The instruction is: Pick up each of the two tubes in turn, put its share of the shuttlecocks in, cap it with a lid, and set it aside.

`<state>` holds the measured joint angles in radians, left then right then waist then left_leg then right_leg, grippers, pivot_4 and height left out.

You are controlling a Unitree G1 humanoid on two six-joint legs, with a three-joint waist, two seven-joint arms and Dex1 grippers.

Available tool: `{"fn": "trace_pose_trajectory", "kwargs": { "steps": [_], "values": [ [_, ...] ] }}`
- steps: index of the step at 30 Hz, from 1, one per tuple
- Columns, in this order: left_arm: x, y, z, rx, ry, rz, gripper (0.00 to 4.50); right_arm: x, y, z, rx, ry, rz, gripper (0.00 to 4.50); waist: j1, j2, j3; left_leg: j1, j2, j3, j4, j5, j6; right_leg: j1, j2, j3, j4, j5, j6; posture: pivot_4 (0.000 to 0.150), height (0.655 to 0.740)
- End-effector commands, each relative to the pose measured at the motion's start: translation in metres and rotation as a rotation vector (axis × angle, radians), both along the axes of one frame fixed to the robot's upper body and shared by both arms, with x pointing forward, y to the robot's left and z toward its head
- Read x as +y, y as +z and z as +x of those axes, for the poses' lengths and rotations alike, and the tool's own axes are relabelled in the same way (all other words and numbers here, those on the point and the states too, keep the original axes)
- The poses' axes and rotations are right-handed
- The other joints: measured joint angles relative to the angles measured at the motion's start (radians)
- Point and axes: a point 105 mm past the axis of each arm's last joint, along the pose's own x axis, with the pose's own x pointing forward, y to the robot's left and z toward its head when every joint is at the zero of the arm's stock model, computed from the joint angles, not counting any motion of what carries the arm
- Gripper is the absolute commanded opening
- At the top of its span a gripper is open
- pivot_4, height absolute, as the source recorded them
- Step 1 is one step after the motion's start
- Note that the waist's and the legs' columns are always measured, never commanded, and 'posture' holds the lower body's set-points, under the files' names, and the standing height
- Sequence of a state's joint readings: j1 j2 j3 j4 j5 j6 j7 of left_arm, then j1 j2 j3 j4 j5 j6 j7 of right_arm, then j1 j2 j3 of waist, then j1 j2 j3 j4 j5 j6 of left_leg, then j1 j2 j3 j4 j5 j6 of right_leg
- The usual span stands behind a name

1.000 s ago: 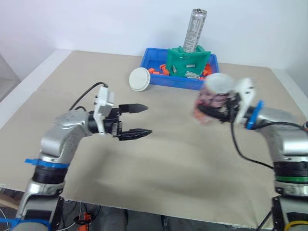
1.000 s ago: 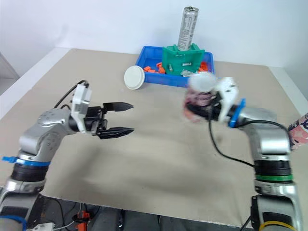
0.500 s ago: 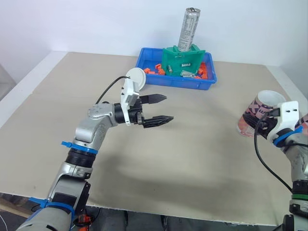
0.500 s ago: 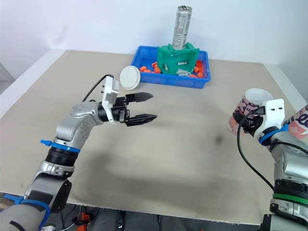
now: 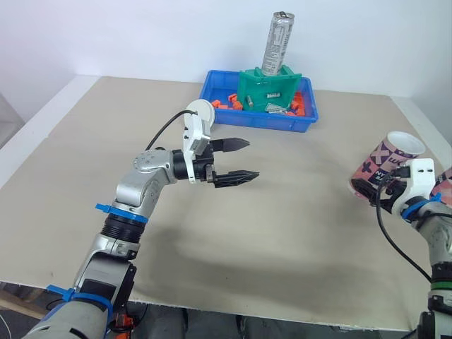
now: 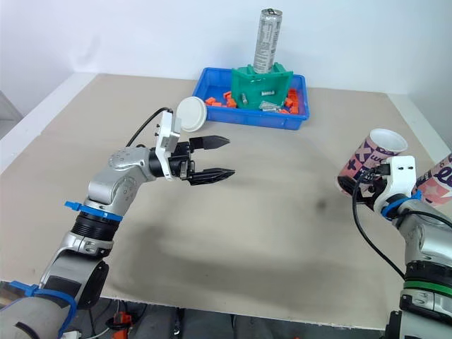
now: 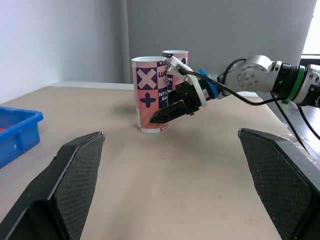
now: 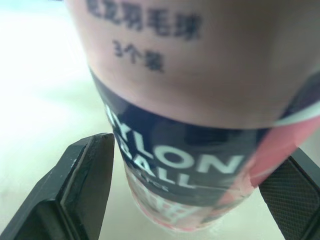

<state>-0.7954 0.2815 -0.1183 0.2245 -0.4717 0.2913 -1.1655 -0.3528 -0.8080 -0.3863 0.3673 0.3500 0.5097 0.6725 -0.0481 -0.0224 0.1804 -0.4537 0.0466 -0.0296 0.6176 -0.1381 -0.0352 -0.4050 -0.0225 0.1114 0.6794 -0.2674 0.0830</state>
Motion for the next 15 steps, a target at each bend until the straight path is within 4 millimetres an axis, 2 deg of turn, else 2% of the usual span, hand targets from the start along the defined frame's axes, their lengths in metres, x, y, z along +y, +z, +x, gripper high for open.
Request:
{"fn": "trace_pose_trajectory", "kwargs": {
  "steps": [1, 5, 8, 12, 15],
  "values": [
    [0.007, 0.011, -0.004, -0.022, 0.004, -0.029, 4.50, 0.006, 0.013, -0.013, 0.016, 0.097, -0.061, 4.43, 0.000, 0.000, 0.000, 0.000, 0.000, 0.000, 0.000, 0.000, 0.000, 0.000, 0.000, 0.000, 0.000, 0.000, 0.000, 0.150, 0.7275],
    [0.018, 0.006, -0.001, 0.041, 0.046, -0.011, 4.50, 0.007, 0.015, -0.033, 0.068, 0.177, -0.074, 4.43, 0.000, 0.000, 0.000, 0.000, 0.000, 0.000, 0.000, 0.000, 0.000, 0.000, 0.000, 0.000, 0.000, 0.000, 0.000, 0.150, 0.7275],
    [0.030, -0.007, -0.001, 0.100, 0.094, 0.048, 4.50, 0.006, 0.013, -0.050, 0.113, 0.219, -0.078, 4.43, -0.001, 0.001, 0.000, 0.000, 0.000, 0.000, 0.000, 0.000, 0.000, 0.000, 0.000, 0.000, 0.000, 0.000, 0.000, 0.150, 0.7275],
    [0.062, -0.027, -0.002, 0.184, 0.235, 0.104, 4.50, 0.034, 0.017, -0.064, 0.095, 0.345, 0.000, 4.43, -0.007, 0.001, 0.000, 0.001, 0.001, 0.000, 0.000, 0.000, 0.000, 0.000, 0.000, 0.000, 0.000, 0.000, 0.000, 0.150, 0.7275],
    [0.081, -0.033, -0.006, 0.209, 0.316, 0.108, 4.50, 0.051, 0.011, -0.064, 0.087, 0.380, 0.024, 4.43, -0.008, 0.000, 0.000, 0.002, 0.002, 0.000, 0.000, 0.000, 0.000, 0.000, 0.001, 0.000, 0.001, 0.000, -0.002, 0.150, 0.7275]
  ]
}}
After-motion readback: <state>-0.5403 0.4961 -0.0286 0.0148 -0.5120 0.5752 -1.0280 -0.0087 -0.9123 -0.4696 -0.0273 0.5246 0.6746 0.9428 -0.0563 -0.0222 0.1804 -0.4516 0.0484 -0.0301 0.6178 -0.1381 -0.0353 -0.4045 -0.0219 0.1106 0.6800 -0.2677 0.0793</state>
